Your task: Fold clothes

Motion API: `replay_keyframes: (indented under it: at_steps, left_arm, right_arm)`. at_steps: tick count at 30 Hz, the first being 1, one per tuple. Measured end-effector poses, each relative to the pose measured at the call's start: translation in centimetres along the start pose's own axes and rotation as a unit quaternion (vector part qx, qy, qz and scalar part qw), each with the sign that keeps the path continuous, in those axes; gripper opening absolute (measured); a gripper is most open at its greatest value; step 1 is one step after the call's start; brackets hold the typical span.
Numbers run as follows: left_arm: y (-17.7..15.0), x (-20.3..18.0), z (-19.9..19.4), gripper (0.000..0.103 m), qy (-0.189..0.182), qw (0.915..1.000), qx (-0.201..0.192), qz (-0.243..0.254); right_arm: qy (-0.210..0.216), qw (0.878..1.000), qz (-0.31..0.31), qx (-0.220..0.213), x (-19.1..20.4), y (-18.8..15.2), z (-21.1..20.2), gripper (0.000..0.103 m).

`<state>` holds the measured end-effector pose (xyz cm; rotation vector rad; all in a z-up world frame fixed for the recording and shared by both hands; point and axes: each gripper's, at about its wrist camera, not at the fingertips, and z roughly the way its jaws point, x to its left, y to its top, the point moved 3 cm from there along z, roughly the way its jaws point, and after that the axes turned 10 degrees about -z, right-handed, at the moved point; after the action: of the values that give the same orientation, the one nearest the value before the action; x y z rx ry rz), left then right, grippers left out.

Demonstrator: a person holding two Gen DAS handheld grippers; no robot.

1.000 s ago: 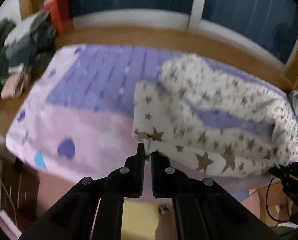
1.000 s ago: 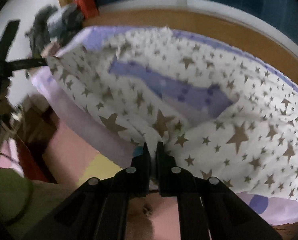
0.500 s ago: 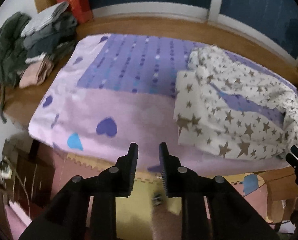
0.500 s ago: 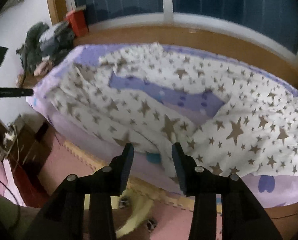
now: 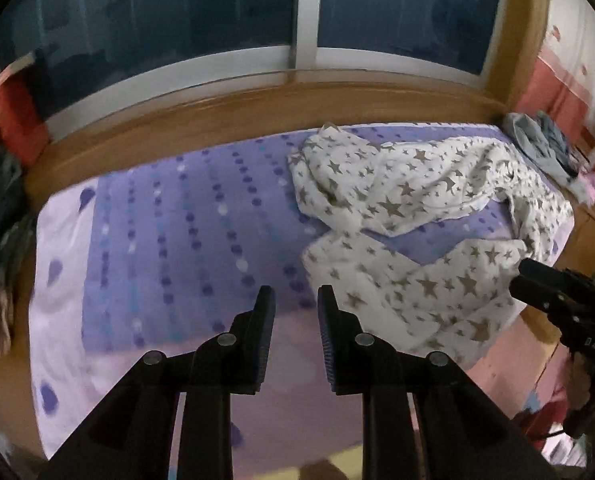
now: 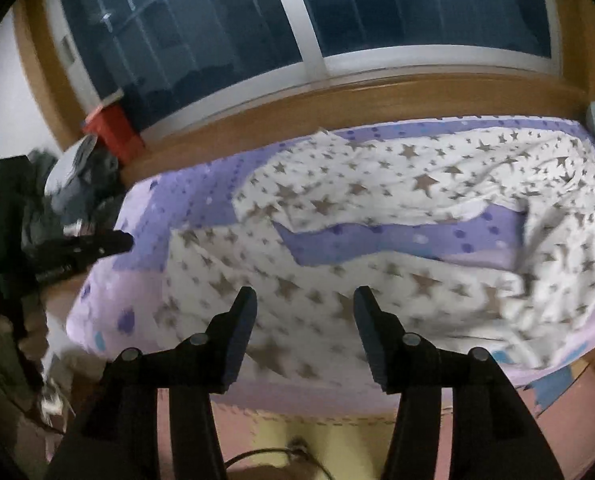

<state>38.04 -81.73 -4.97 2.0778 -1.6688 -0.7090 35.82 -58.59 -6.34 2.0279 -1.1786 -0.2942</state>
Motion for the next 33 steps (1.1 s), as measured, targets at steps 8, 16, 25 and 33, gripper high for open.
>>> replay_keyframes:
  at_steps: [8,16,25,33]
  left_arm:
    - [2.1,2.3,2.9,0.022,-0.054,0.9985,0.013,-0.007]
    - [2.7,5.3,4.7,0.022,-0.040,0.9983,0.036,-0.024]
    - [1.3,7.6,6.4,0.022,-0.061,0.9946,0.078,-0.031]
    - [0.9,7.1,7.8,0.022,-0.109,0.9868,0.113,0.040]
  right_arm:
    - [0.029,0.996,0.069,0.043,2.1,2.7,5.3,0.051]
    - [0.065,0.984,0.140,0.092,-0.1,6.2,12.4,0.051]
    - [0.065,0.993,-0.006,0.097,8.7,3.7,6.4,0.055]
    - [-0.080,0.991,-0.046,0.101,13.5,1.2,8.2,0.065]
